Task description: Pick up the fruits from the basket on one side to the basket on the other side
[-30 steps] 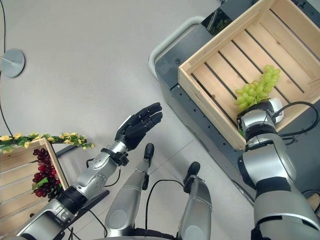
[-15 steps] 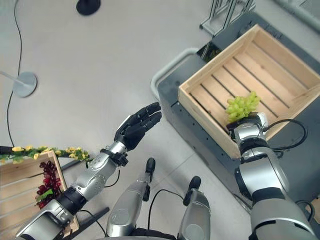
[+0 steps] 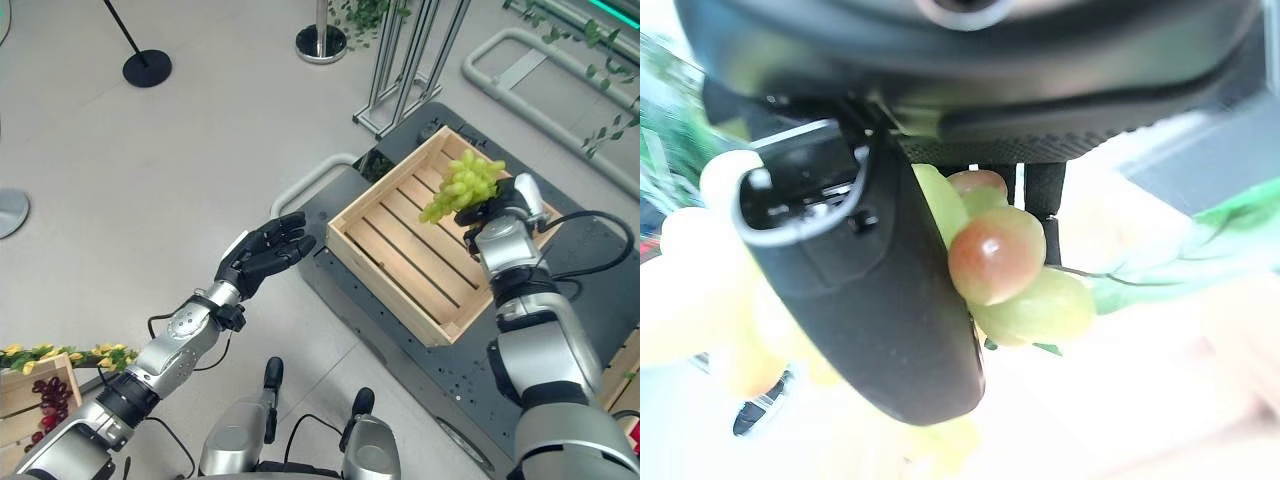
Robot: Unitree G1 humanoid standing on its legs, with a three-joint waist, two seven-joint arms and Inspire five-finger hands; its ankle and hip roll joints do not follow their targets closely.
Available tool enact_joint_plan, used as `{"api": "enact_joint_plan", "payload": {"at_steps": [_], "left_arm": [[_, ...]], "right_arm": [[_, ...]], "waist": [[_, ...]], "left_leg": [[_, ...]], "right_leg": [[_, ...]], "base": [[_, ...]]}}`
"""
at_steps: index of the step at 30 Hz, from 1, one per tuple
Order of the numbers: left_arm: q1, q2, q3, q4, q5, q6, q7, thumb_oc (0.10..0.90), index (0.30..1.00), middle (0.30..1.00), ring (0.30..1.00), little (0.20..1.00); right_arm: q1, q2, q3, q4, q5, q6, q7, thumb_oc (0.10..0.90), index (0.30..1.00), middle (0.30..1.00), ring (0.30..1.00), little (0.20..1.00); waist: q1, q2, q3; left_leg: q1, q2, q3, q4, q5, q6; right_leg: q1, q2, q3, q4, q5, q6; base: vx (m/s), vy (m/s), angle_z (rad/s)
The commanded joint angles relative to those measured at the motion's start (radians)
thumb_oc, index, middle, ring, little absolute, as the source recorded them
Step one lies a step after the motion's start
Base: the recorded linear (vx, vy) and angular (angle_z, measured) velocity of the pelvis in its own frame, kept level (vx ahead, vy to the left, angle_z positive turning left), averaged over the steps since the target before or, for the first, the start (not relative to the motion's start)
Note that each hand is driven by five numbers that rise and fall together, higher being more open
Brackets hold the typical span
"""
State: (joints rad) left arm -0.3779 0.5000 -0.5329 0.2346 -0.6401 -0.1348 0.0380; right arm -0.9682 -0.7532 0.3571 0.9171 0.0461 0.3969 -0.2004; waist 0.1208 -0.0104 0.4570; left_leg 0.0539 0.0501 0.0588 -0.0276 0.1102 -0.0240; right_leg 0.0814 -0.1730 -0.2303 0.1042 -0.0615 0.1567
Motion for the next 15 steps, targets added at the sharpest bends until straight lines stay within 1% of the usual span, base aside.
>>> {"api": "enact_joint_plan", "payload": {"at_steps": [1, 2, 4, 6, 7, 8, 12, 13, 14, 15], "left_arm": [[0.064, -0.024, 0.032, -0.052, 0.074, -0.051, -0.006, 0.8, 0.9, 0.9, 0.9, 0.9], [0.064, -0.022, 0.034, -0.051, 0.078, -0.051, -0.006, 0.8, 0.9, 0.9, 0.9, 0.9], [0.063, -0.003, 0.042, -0.038, 0.114, -0.055, -0.005, 0.8, 0.9, 0.9, 0.9, 0.9], [0.063, 0.005, 0.049, -0.038, 0.14, -0.053, -0.003, 0.8, 0.9, 0.9, 0.9, 0.9], [0.061, 0.009, 0.048, -0.033, 0.153, -0.057, -0.004, 0.8, 0.9, 0.9, 0.9, 0.9], [0.055, 0.023, 0.049, -0.028, 0.193, -0.059, 0.006, 0.8, 0.9, 0.9, 0.9, 0.9], [0.036, 0.05, 0.043, -0.009, 0.255, -0.072, 0.02, 0.8, 0.9, 0.9, 0.9, 0.9], [0.031, 0.06, 0.042, -0.007, 0.278, -0.076, 0.025, 0.8, 0.9, 0.9, 0.9, 0.9], [0.023, 0.077, 0.045, -0.006, 0.318, -0.085, 0.033, 0.8, 0.9, 0.9, 0.9, 0.9], [0.018, 0.084, 0.044, -0.004, 0.334, -0.089, 0.035, 0.8, 0.9, 0.9, 0.9, 0.9]], "right_arm": [[-0.051, -0.159, 0.152, -0.085, -0.184, -0.08, 0.042, 0.4, 0.3, 0.3, 0.3, 0.3], [-0.055, -0.164, 0.158, -0.087, -0.198, -0.09, 0.053, 0.4, 0.3, 0.3, 0.3, 0.3], [-0.095, -0.211, 0.223, -0.099, -0.277, -0.125, 0.131, 0.4, 0.3, 0.3, 0.3, 0.3], [-0.121, -0.234, 0.254, -0.105, -0.314, -0.147, 0.161, 0.4, 0.3, 0.3, 0.3, 0.3], [-0.137, -0.244, 0.273, -0.112, -0.33, -0.144, 0.166, 0.4, 0.3, 0.3, 0.3, 0.3], [-0.186, -0.268, 0.326, -0.116, -0.38, -0.163, 0.17, 0.4, 0.3, 0.3, 0.3, 0.3], [-0.291, -0.297, 0.425, -0.117, -0.459, -0.2, 0.185, 0.4, 0.3, 0.3, 0.3, 0.3], [-0.328, -0.306, 0.464, -0.118, -0.481, -0.208, 0.188, 0.4, 0.3, 0.3, 0.3, 0.3], [-0.383, -0.32, 0.515, -0.118, -0.522, -0.237, 0.192, 0.4, 0.3, 0.3, 0.3, 0.3], [-0.404, -0.323, 0.535, -0.119, -0.538, -0.244, 0.193, 0.4, 0.3, 0.3, 0.3, 0.3]], "waist": [[-0.019, -0.039, -0.277], [-0.019, -0.04, -0.279], [-0.018, -0.047, -0.305], [-0.017, -0.049, -0.312], [-0.016, -0.051, -0.316], [-0.014, -0.056, -0.325], [-0.007, -0.066, -0.346], [-0.005, -0.069, -0.351], [0.0, -0.073, -0.36], [0.003, -0.075, -0.364]], "left_leg": [[0.026, 0.009, 0.026, 0.07, -0.119, -0.01], [0.028, 0.009, 0.025, 0.068, -0.118, -0.011], [0.041, 0.011, 0.024, 0.051, -0.116, -0.016], [0.045, 0.013, 0.021, 0.047, -0.114, -0.019], [0.047, 0.014, 0.02, 0.045, -0.114, -0.019], [0.053, 0.015, 0.018, 0.042, -0.114, -0.022], [0.06, 0.016, 0.011, 0.032, -0.112, -0.027], [0.061, 0.016, 0.008, 0.027, -0.111, -0.028], [0.065, 0.016, 0.003, 0.018, -0.107, -0.032], [0.065, 0.017, 0.001, 0.016, -0.106, -0.034]], "right_leg": [[-0.002, 0.031, 0.022, -0.038, 0.077, -0.078], [0.0, 0.031, 0.022, -0.041, 0.078, -0.077], [0.015, 0.033, 0.022, -0.061, 0.083, -0.072], [0.02, 0.033, 0.021, -0.067, 0.083, -0.072], [0.023, 0.034, 0.021, -0.068, 0.083, -0.072], [0.032, 0.035, 0.021, -0.077, 0.084, -0.072], [0.042, 0.038, 0.018, -0.097, 0.088, -0.068], [0.046, 0.039, 0.017, -0.107, 0.092, -0.066], [0.052, 0.042, 0.014, -0.125, 0.1, -0.064], [0.054, 0.043, 0.014, -0.131, 0.102, -0.063]], "base": [[0.06, -0.015, -0.07], [0.08, -0.017, -0.05], [0.06, -0.017, -0.02], [0.02, -0.009, -0.01], [0.04, -0.026, 0.03], [0.04, -0.034, 0.04], [0.01, -0.018, 0.0], [0.0, -0.048, 0.03], [0.0, -0.05, 0.04], [0.0, -0.05, 0.06]]}}
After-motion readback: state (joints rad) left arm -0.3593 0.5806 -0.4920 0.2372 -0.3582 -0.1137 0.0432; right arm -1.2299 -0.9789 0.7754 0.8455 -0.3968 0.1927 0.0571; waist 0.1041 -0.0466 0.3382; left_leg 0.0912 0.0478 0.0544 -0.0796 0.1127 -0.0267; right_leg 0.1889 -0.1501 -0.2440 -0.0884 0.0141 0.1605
